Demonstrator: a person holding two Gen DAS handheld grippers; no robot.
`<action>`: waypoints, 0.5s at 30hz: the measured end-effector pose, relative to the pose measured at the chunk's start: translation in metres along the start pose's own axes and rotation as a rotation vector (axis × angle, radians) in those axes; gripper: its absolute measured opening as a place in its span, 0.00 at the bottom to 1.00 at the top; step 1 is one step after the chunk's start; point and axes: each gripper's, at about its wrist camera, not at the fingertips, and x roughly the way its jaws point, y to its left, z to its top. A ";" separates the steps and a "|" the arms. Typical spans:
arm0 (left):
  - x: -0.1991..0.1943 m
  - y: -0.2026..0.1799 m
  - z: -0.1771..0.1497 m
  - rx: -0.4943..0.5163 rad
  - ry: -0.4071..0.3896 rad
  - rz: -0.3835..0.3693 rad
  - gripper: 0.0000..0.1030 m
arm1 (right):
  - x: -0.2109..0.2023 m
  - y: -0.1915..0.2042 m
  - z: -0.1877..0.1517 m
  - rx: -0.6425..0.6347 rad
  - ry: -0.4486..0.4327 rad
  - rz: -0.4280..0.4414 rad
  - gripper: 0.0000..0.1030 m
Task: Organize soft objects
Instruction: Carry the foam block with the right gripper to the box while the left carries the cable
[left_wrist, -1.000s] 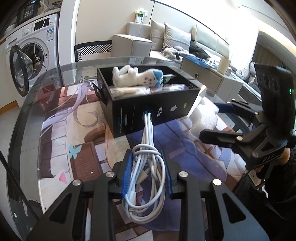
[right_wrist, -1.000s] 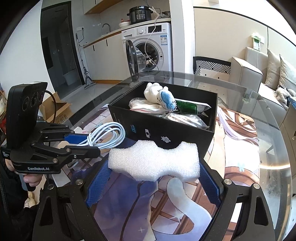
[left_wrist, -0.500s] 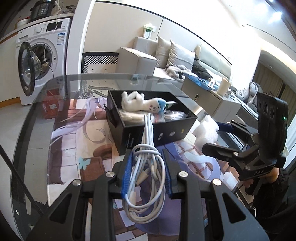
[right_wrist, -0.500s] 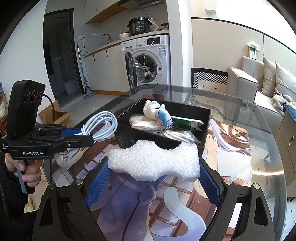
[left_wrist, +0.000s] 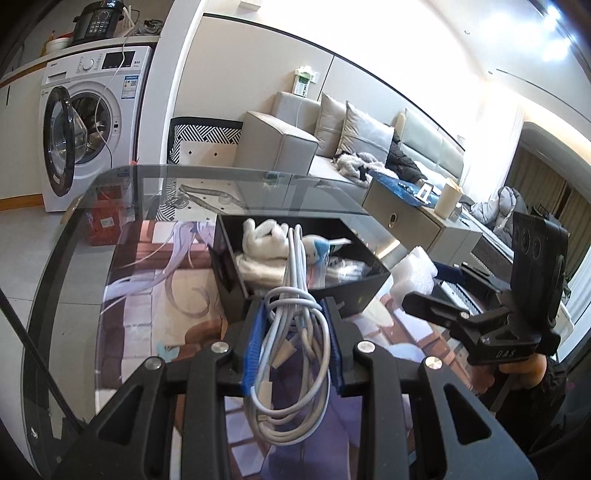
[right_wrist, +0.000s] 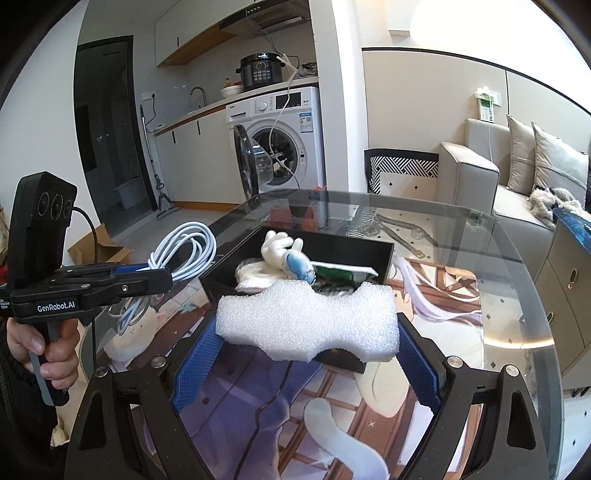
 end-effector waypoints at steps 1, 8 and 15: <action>0.002 -0.001 0.004 -0.001 -0.002 -0.004 0.28 | 0.000 -0.001 0.002 0.001 -0.003 -0.003 0.89; 0.018 -0.002 0.031 -0.004 -0.019 -0.004 0.28 | 0.010 -0.004 0.014 0.009 -0.003 -0.006 0.89; 0.046 0.001 0.050 -0.016 -0.006 0.003 0.28 | 0.034 -0.004 0.025 -0.004 0.022 -0.017 0.88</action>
